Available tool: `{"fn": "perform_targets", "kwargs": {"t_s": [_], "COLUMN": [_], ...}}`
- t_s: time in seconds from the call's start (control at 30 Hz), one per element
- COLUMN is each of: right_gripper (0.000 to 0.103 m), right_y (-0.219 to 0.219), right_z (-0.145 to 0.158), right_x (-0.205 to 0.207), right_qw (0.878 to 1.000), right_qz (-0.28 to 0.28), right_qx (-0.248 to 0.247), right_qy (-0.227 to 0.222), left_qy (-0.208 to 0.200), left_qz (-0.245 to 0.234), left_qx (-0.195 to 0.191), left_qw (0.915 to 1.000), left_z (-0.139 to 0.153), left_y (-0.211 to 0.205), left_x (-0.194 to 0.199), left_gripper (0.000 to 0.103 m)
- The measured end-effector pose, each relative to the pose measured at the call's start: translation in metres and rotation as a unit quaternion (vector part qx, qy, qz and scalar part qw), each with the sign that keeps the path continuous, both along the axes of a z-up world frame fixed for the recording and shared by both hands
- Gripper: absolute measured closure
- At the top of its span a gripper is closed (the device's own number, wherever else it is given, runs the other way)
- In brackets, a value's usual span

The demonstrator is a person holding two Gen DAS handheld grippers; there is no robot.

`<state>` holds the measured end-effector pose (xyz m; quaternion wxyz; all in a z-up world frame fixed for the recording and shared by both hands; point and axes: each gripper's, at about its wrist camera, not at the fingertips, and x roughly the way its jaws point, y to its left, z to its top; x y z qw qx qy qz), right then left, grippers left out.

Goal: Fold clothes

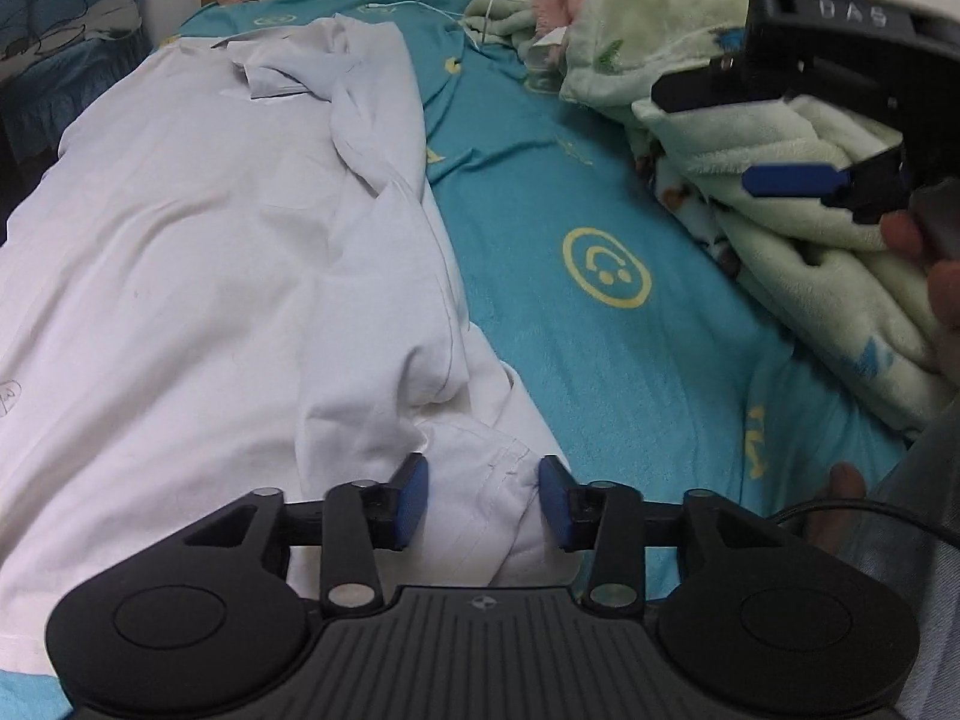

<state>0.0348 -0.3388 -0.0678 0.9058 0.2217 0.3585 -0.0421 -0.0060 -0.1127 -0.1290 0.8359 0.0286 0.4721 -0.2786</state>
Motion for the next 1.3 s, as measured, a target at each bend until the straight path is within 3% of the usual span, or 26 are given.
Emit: {"fn": "perform_targets", "kwargs": {"t_s": [0.03,0.17,0.3,0.43,0.53,0.63,0.73,0.77,0.93,1.13,1.3], "right_gripper": [0.02,0.02,0.02,0.02,0.02,0.02,0.02,0.02,0.02,0.02,0.02], "right_y": [0.001,0.004,0.007,0.016,0.03,0.044,0.051,0.052,0.05,0.042,0.03], "right_z": [-0.001,-0.003,-0.004,-0.005,-0.006,-0.006,-0.005,-0.005,-0.006,-0.02,-0.032], "right_x": [0.001,0.003,0.003,0.004,0.004,0.002,0.002,0.003,0.015,0.04,0.052], "right_qw": [1.0,1.0,1.0,0.999,0.998,0.997,0.996,0.997,0.999,0.998,0.999], "right_qz": [0.002,0.008,0.012,0.026,0.049,0.075,0.081,0.076,0.036,0.003,-0.016], "right_qx": [0.0,-0.002,-0.006,-0.017,-0.02,-0.006,0.002,0.0,-0.024,-0.059,-0.046], "right_qy": [0.002,0.008,0.012,0.017,0.022,0.028,0.027,0.026,0.015,0.013,0.011], "left_qy": [0.007,0.04,0.083,0.132,0.169,0.172,0.163,0.158,0.106,0.075,0.062], "left_qz": [0.007,0.051,0.111,0.179,0.202,0.205,0.212,0.211,0.204,0.223,0.295], "left_qx": [-0.009,-0.068,-0.124,-0.063,-0.024,-0.038,-0.066,-0.075,-0.092,-0.155,-0.185], "left_qw": [0.9999,0.9956,0.9826,0.9728,0.9643,0.9629,0.9614,0.9617,0.9689,0.9594,0.9353], "left_z": [0.002,0.02,0.044,0.033,0.018,0.028,0.045,0.051,0.064,0.025,-0.016], "left_y": [0.006,0.041,0.083,0.119,0.139,0.149,0.154,0.153,0.109,0.055,0.023], "left_x": [0.001,0.008,0.012,0.018,0.025,0.034,0.053,0.065,0.154,0.29,0.373], "left_gripper": [0.097,0.099,0.099,0.099,0.098,0.096,0.075,0.066,0.044,0.044,0.049]}}
